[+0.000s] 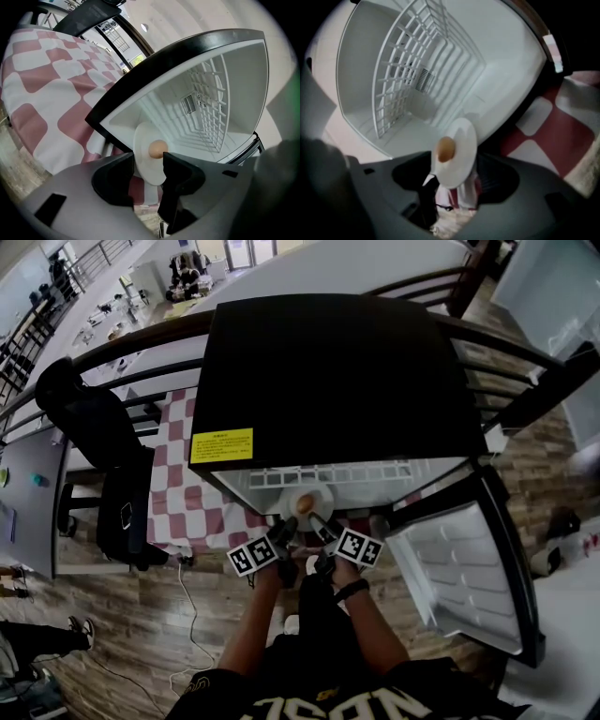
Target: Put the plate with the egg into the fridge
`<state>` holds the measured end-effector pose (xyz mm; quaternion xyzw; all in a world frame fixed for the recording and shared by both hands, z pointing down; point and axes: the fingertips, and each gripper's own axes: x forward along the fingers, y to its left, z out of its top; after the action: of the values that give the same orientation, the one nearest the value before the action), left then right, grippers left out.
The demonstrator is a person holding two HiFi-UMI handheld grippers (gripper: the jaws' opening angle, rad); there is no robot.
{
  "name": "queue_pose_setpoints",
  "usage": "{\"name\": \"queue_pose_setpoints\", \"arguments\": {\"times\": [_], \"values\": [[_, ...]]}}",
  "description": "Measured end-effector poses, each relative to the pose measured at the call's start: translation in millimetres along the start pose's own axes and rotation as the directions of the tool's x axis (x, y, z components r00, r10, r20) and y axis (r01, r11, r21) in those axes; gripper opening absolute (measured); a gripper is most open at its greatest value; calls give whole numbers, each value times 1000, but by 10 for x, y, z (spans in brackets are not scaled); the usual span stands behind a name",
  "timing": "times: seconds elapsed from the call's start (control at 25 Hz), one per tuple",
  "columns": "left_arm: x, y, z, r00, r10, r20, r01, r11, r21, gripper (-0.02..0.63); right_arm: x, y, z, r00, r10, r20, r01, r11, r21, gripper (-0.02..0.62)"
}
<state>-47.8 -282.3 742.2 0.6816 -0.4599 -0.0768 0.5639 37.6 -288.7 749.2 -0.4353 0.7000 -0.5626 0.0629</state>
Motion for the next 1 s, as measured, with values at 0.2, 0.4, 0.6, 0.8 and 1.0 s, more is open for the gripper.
{"name": "queue_pose_setpoints", "arguments": {"times": [0.2, 0.4, 0.6, 0.8, 1.0], "values": [[-4, 5, 31, 999, -18, 34, 20, 998, -66, 196, -166, -39, 23, 999, -2, 48, 5, 998, -64, 298], [-20, -9, 35, 998, -26, 49, 31, 995, -94, 196, -489, -133, -105, 990, -125, 59, 138, 861, -489, 296], [-24, -43, 70, 998, -33, 59, 39, 994, -103, 196, -450, -174, -435, 983, -180, 15, 149, 756, -637, 240], [-28, -55, 88, 997, -35, 64, 42, 993, -108, 196, -277, 16, -561, 1000, -12, -16, 4, 907, -420, 129], [-26, -45, 82, 998, -28, 64, 34, 993, -111, 196, -167, 93, -591, 993, 114, 21, -111, 989, -96, 78]]}}
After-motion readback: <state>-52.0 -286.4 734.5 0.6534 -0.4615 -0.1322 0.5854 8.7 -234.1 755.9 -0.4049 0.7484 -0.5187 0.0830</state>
